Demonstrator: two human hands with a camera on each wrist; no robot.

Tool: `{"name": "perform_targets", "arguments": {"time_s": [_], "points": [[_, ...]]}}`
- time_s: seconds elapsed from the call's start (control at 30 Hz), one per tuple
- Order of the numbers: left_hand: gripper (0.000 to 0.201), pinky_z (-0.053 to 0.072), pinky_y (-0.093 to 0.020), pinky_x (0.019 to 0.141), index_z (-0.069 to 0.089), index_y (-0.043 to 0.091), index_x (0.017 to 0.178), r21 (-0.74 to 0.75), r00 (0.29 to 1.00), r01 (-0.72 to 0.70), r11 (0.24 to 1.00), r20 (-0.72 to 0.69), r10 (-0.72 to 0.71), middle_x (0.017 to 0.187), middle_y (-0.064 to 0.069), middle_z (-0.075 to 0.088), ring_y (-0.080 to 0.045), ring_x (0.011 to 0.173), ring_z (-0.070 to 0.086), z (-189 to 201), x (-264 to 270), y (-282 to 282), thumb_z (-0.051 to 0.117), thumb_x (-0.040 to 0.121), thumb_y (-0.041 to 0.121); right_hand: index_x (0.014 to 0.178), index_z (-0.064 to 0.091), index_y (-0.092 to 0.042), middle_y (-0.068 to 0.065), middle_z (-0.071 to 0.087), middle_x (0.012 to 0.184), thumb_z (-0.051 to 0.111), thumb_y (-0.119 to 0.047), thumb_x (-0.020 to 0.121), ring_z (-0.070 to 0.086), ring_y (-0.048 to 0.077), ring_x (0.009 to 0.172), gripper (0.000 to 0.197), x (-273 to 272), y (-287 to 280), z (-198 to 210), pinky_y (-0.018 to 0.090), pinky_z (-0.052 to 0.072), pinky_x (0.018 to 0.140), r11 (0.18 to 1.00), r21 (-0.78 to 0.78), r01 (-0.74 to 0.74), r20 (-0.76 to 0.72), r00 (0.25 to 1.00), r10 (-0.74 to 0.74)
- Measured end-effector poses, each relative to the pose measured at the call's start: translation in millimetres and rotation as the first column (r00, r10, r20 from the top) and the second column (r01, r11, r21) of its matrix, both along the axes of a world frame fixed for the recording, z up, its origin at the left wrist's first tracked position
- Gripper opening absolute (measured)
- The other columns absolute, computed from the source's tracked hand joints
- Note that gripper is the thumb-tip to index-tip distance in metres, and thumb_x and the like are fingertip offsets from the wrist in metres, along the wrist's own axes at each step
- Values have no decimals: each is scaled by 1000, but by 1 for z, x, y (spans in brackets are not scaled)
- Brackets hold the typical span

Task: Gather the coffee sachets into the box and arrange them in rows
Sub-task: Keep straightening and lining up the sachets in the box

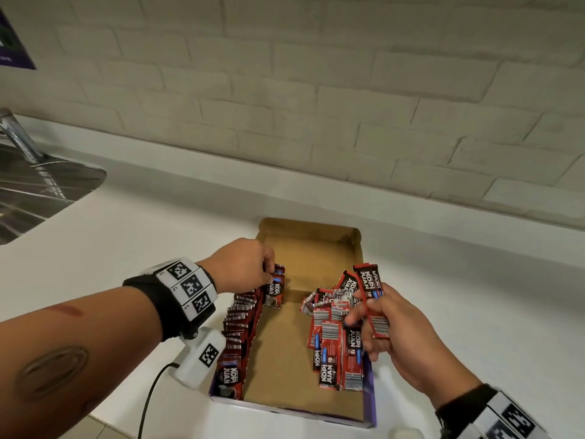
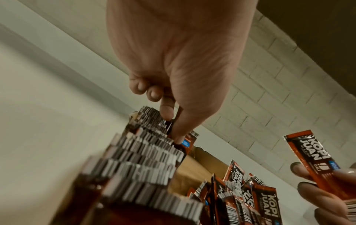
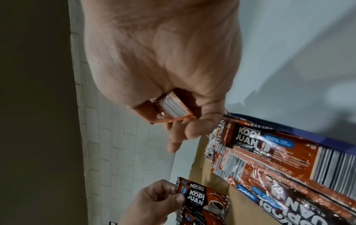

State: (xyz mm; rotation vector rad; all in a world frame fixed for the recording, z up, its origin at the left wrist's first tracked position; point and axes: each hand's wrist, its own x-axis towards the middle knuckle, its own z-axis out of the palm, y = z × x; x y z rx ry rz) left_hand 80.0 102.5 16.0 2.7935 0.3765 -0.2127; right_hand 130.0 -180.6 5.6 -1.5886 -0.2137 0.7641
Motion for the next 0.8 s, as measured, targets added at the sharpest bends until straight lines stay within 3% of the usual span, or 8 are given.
{"name": "perform_targets", "arguments": {"time_s": [0.23, 0.5, 0.63, 0.7, 0.8], "points": [[9, 37, -20, 57, 66, 30, 89, 34, 999, -28, 999, 35, 26, 79, 15, 58, -3, 73, 53, -1, 0, 2, 74, 87, 33, 118, 60, -13, 17, 74, 87, 36, -9, 107, 57, 25, 55, 27, -3, 2, 2, 32, 45, 52, 999, 28, -22, -13, 1000, 22], [7, 52, -30, 75, 66, 31, 89, 31, 996, -68, 997, 55, 66, 91, 9, 65, -12, 88, 60, 1, -2, 7, 73, 86, 33, 125, 60, -16, 13, 77, 95, 44, -13, 108, 69, 25, 70, 23, -4, 3, 1, 33, 54, 51, 998, 24, -55, 0, 998, 55], [19, 48, -28, 68, 65, 27, 100, 12, 994, -78, 997, 74, 77, 80, 8, 66, -10, 78, 60, 13, -3, 5, 75, 86, 34, 127, 59, -18, 10, 78, 103, 50, -18, 106, 76, 28, 85, 22, -5, 2, 3, 34, 58, 57, 995, 33, -94, 6, 996, 94], [26, 42, -25, 64, 62, 25, 107, -41, 982, -82, 996, 165, 88, 82, 5, 67, -7, 72, 57, 30, -3, -1, 75, 87, 35, 127, 59, -21, 7, 79, 106, 53, -21, 105, 77, 28, 89, 22, -6, 2, 5, 31, 59, 56, 993, 23, -118, 17, 993, 118], [26, 40, -20, 63, 66, 29, 106, -251, 963, -22, 968, 256, 88, 91, 9, 65, 1, 70, 56, 62, -7, -27, 75, 86, 42, 122, 62, -22, 5, 79, 107, 60, -22, 102, 78, 28, 92, 20, -7, 3, 7, 28, 54, 51, 985, -7, -170, 86, 982, 170]]}}
